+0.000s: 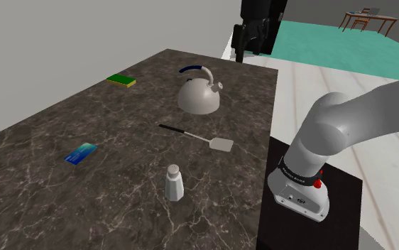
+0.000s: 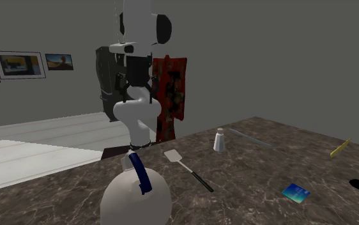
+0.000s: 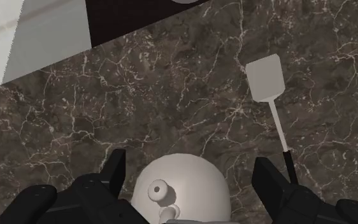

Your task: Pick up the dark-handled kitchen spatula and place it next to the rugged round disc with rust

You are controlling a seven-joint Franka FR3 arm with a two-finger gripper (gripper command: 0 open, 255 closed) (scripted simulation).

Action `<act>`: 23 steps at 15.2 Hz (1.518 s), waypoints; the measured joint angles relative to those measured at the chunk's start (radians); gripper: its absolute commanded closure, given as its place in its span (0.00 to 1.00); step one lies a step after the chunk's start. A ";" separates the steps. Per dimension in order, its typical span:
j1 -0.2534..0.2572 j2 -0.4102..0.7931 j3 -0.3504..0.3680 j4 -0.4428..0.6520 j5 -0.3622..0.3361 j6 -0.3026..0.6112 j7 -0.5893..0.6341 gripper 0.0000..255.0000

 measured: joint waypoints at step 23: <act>0.231 0.302 0.180 -0.352 0.160 0.780 -0.074 0.00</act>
